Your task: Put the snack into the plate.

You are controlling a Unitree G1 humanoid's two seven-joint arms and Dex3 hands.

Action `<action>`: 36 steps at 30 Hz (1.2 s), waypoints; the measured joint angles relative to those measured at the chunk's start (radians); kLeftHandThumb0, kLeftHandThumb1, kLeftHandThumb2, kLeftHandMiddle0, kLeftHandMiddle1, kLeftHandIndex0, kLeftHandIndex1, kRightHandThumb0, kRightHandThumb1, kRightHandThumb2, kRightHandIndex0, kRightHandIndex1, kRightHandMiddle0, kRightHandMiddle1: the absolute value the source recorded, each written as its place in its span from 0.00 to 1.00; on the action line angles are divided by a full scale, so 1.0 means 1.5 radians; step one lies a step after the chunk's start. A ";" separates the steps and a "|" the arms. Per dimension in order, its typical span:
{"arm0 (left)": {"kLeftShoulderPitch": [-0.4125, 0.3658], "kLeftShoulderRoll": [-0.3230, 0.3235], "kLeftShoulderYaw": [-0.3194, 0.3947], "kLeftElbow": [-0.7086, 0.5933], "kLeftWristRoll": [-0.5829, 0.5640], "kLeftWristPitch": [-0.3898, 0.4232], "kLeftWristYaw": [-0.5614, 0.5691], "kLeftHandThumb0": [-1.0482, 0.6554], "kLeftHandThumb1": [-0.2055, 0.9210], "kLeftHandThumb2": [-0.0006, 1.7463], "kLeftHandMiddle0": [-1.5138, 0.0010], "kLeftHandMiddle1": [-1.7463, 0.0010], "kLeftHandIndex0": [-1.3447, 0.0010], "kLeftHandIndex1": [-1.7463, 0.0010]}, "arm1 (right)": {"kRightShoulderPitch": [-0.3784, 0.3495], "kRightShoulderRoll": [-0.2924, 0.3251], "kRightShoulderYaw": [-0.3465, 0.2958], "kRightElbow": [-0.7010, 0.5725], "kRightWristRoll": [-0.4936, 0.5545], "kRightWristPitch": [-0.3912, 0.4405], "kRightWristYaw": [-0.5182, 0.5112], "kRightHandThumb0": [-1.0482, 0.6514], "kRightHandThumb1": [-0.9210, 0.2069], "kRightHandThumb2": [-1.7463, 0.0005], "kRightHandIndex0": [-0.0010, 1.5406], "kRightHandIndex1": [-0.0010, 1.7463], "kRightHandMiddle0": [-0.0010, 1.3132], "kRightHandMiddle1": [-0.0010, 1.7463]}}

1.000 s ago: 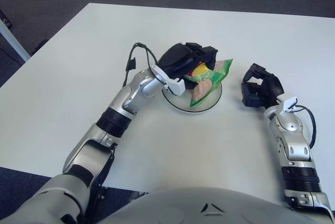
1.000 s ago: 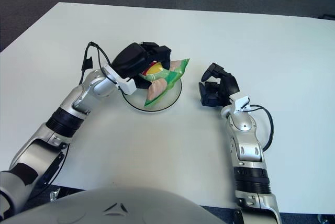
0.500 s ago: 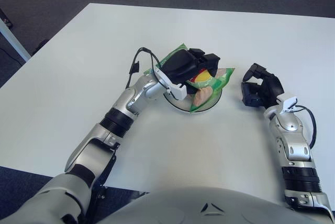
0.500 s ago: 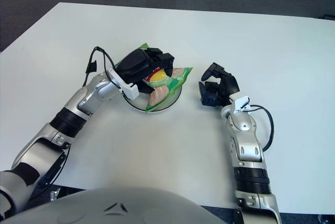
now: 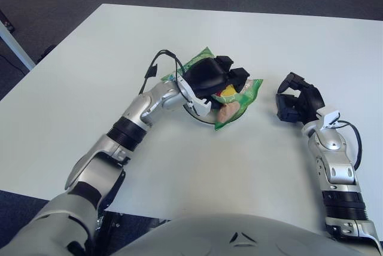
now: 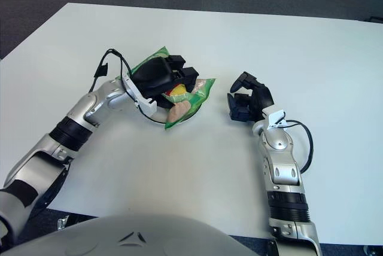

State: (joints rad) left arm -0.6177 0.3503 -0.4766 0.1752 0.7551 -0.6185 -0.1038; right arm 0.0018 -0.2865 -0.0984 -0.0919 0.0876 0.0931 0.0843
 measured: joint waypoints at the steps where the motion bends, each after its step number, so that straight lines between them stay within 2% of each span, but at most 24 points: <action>1: 0.000 0.006 0.000 -0.005 -0.007 -0.003 -0.014 0.81 0.60 0.65 0.69 0.00 0.94 0.19 | 0.000 0.000 0.000 0.000 0.000 0.000 0.000 0.35 0.44 0.33 0.79 1.00 0.40 1.00; 2: 0.000 0.010 0.000 -0.008 -0.014 -0.006 -0.023 0.59 0.63 0.58 0.76 0.00 0.96 0.26 | 0.000 0.000 0.000 -0.001 0.000 0.000 -0.001 0.35 0.44 0.33 0.79 1.00 0.40 1.00; 3: 0.000 0.014 0.000 -0.011 -0.028 -0.008 -0.035 0.51 0.65 0.54 0.79 0.00 0.97 0.28 | 0.001 0.000 0.000 -0.001 0.000 0.001 -0.001 0.35 0.44 0.33 0.79 1.00 0.40 1.00; 4: 0.000 0.017 0.000 -0.013 -0.041 -0.009 -0.047 0.39 0.69 0.49 0.84 0.03 0.98 0.33 | 0.001 0.000 0.000 -0.001 0.000 0.001 -0.001 0.35 0.44 0.33 0.79 1.00 0.40 1.00; 5: 0.001 0.019 0.000 -0.014 -0.052 -0.010 -0.057 0.34 0.70 0.47 0.86 0.04 0.98 0.34 | 0.001 0.000 0.000 -0.002 0.000 0.001 -0.002 0.35 0.44 0.33 0.79 1.00 0.40 1.00; 7: 0.002 0.022 0.000 -0.017 -0.075 -0.010 -0.081 0.23 0.77 0.40 0.90 0.23 0.99 0.44 | 0.002 0.000 0.000 -0.002 0.000 0.001 -0.002 0.35 0.44 0.33 0.78 1.00 0.40 1.00; 8: 0.002 0.024 0.000 -0.017 -0.091 -0.012 -0.095 0.20 0.80 0.38 0.91 0.29 1.00 0.47 | 0.002 0.000 -0.001 -0.003 0.000 0.002 -0.002 0.35 0.44 0.33 0.78 1.00 0.40 1.00; 11: 0.002 0.029 0.000 -0.018 -0.132 -0.021 -0.127 0.17 0.85 0.34 0.94 0.41 1.00 0.55 | 0.002 0.001 -0.001 -0.004 0.000 0.003 -0.002 0.35 0.44 0.32 0.78 1.00 0.40 1.00; 12: 0.002 0.030 0.000 -0.018 -0.142 -0.026 -0.135 0.15 0.89 0.31 0.95 0.51 1.00 0.62 | 0.003 0.001 -0.002 -0.004 0.000 0.003 -0.002 0.35 0.45 0.32 0.77 1.00 0.40 1.00; 14: 0.002 0.032 0.000 -0.018 -0.162 -0.035 -0.151 0.15 0.91 0.30 0.96 0.56 1.00 0.66 | 0.003 0.001 -0.002 -0.004 0.000 0.003 -0.002 0.35 0.45 0.32 0.77 1.00 0.41 1.00; 17: 0.002 0.043 0.001 -0.034 -0.194 -0.040 -0.185 0.13 0.97 0.26 0.98 0.70 1.00 0.78 | 0.002 0.001 -0.002 -0.004 0.001 0.003 -0.002 0.35 0.45 0.32 0.77 1.00 0.41 1.00; 21: 0.002 0.069 0.013 -0.075 -0.246 -0.040 -0.233 0.10 0.99 0.26 0.99 0.81 1.00 0.88 | 0.002 0.002 -0.002 -0.005 0.001 0.004 -0.002 0.35 0.45 0.32 0.76 1.00 0.41 1.00; 25: 0.001 0.078 0.032 -0.090 -0.255 -0.049 -0.239 0.05 1.00 0.30 1.00 0.93 1.00 0.97 | 0.005 0.002 -0.003 -0.007 0.001 0.006 -0.005 0.35 0.44 0.32 0.76 1.00 0.40 1.00; 29: 0.003 0.079 0.040 -0.096 -0.256 -0.053 -0.241 0.01 1.00 0.31 1.00 0.99 1.00 0.99 | 0.006 0.003 -0.003 -0.011 0.001 0.010 -0.007 0.35 0.44 0.33 0.75 1.00 0.40 1.00; 36: 0.004 0.081 0.044 -0.116 -0.284 -0.036 -0.272 0.00 1.00 0.27 1.00 1.00 1.00 1.00 | 0.006 0.003 -0.003 -0.012 0.001 0.012 -0.006 0.35 0.44 0.33 0.75 1.00 0.40 1.00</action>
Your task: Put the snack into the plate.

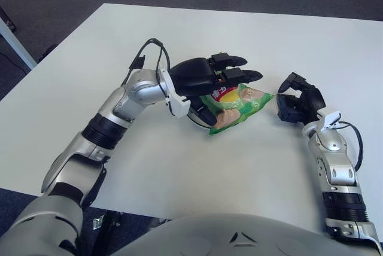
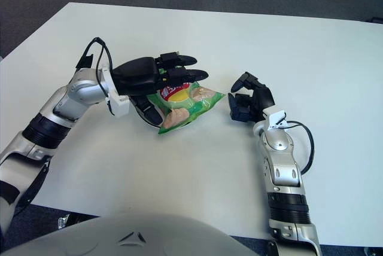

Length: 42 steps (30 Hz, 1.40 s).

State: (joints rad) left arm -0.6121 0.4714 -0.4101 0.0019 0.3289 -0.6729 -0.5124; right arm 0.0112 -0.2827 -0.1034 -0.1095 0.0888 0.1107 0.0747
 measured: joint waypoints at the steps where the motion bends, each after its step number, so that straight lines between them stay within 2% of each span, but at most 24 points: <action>1: 0.001 0.000 0.002 -0.002 -0.005 0.004 -0.002 0.00 1.00 0.27 1.00 1.00 1.00 1.00 | 0.000 0.000 0.000 0.000 0.000 0.000 0.000 0.35 0.44 0.33 0.75 1.00 0.40 1.00; 15: 0.019 -0.017 0.042 -0.021 0.000 0.009 0.027 0.00 1.00 0.26 1.00 1.00 1.00 1.00 | 0.000 0.000 0.001 0.000 0.000 0.000 0.000 0.35 0.46 0.31 0.77 1.00 0.41 1.00; 25: 0.019 -0.030 0.059 -0.007 0.033 -0.029 0.074 0.00 1.00 0.26 1.00 1.00 1.00 1.00 | -0.002 -0.001 0.002 0.003 -0.001 -0.003 0.001 0.35 0.46 0.31 0.80 1.00 0.42 1.00; 33: 0.019 -0.029 0.097 0.068 0.055 -0.079 0.136 0.00 1.00 0.28 1.00 1.00 1.00 1.00 | -0.006 -0.001 0.006 0.005 -0.001 -0.003 0.004 0.35 0.46 0.31 0.81 1.00 0.42 1.00; 37: 0.019 -0.007 0.124 0.092 0.066 -0.072 0.151 0.00 1.00 0.30 1.00 1.00 1.00 1.00 | -0.007 -0.001 0.006 0.006 -0.001 -0.003 0.007 0.35 0.46 0.31 0.81 1.00 0.42 1.00; 42: 0.019 0.003 0.145 0.108 0.119 -0.037 0.191 0.00 1.00 0.37 1.00 1.00 1.00 1.00 | -0.006 -0.003 0.005 0.006 -0.001 -0.003 0.007 0.34 0.49 0.29 0.81 1.00 0.43 1.00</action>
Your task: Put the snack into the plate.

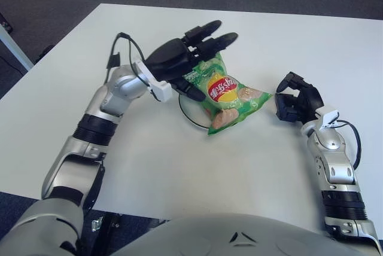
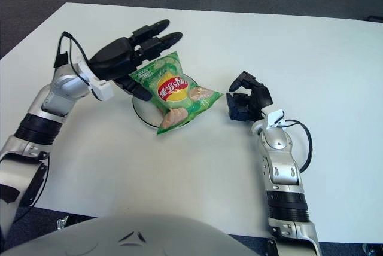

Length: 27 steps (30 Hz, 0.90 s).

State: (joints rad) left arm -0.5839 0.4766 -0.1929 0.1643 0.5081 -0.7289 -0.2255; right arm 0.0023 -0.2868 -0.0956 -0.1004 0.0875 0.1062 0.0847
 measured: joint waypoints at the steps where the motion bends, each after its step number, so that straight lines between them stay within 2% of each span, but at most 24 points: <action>1: 0.000 0.000 0.001 0.001 0.011 0.010 0.007 0.00 1.00 0.37 1.00 1.00 1.00 1.00 | 0.000 -0.001 0.000 0.000 0.000 0.000 0.000 0.34 0.49 0.29 0.81 1.00 0.43 1.00; 11: -0.021 -0.012 -0.001 0.050 0.049 0.086 0.044 0.00 1.00 0.38 1.00 1.00 1.00 1.00 | 0.000 -0.002 -0.002 0.000 0.000 0.000 0.002 0.35 0.47 0.30 0.80 1.00 0.42 1.00; 17: -0.026 -0.017 0.001 0.060 0.059 0.116 0.080 0.00 1.00 0.46 1.00 1.00 1.00 1.00 | 0.000 -0.002 -0.002 0.000 0.000 0.000 0.002 0.35 0.46 0.31 0.79 1.00 0.42 1.00; 20: -0.024 -0.033 0.011 0.067 0.051 0.141 0.103 0.00 1.00 0.52 1.00 1.00 1.00 1.00 | 0.000 -0.002 -0.001 0.000 0.000 0.001 0.002 0.35 0.46 0.31 0.79 1.00 0.41 1.00; 27: -0.017 -0.064 0.031 0.079 0.017 0.184 0.143 0.00 1.00 0.58 1.00 1.00 1.00 1.00 | 0.000 -0.002 -0.001 0.000 0.000 0.001 0.001 0.35 0.45 0.32 0.79 1.00 0.41 1.00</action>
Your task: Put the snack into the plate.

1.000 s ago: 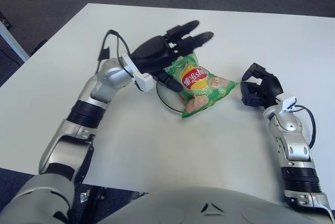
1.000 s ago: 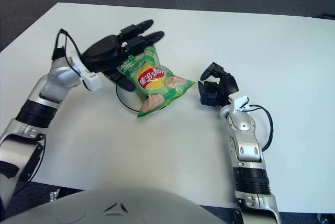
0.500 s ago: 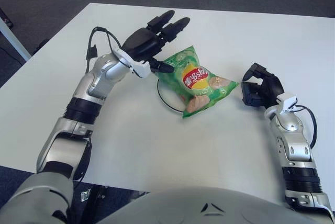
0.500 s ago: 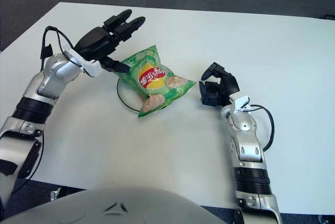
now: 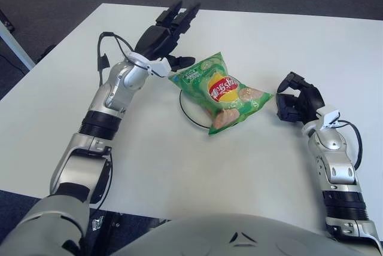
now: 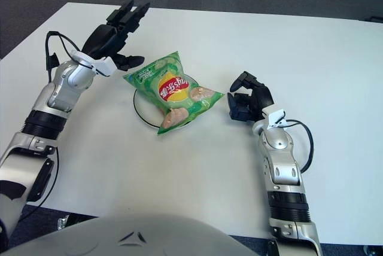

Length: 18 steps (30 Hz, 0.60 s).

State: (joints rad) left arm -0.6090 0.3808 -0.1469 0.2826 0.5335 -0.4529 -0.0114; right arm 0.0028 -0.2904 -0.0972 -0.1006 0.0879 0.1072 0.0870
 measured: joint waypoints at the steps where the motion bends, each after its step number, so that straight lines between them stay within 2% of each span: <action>1: 0.001 -0.005 0.002 0.001 -0.008 0.003 0.003 0.00 1.00 0.59 1.00 1.00 1.00 1.00 | 0.000 0.000 0.000 0.000 0.000 0.000 0.000 0.35 0.45 0.32 0.79 1.00 0.41 1.00; 8: 0.004 -0.045 0.022 0.033 -0.072 0.013 0.025 0.01 1.00 0.63 1.00 1.00 1.00 1.00 | 0.000 0.000 0.000 0.000 0.000 0.000 0.000 0.35 0.45 0.32 0.79 1.00 0.41 1.00; 12: 0.006 -0.061 0.037 0.086 -0.115 -0.011 0.038 0.03 1.00 0.65 1.00 1.00 1.00 1.00 | -0.001 0.000 0.001 0.000 0.000 0.000 0.000 0.35 0.45 0.32 0.79 1.00 0.41 1.00; 18: 0.022 -0.076 0.060 0.129 -0.161 -0.013 0.048 0.06 1.00 0.68 0.98 0.99 1.00 1.00 | 0.000 0.000 0.001 0.000 0.000 0.000 0.001 0.35 0.45 0.32 0.79 1.00 0.41 1.00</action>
State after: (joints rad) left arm -0.5762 0.2666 -0.0573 0.4768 0.2928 -0.4722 0.0607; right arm 0.0022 -0.2907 -0.0964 -0.1006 0.0880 0.1069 0.0890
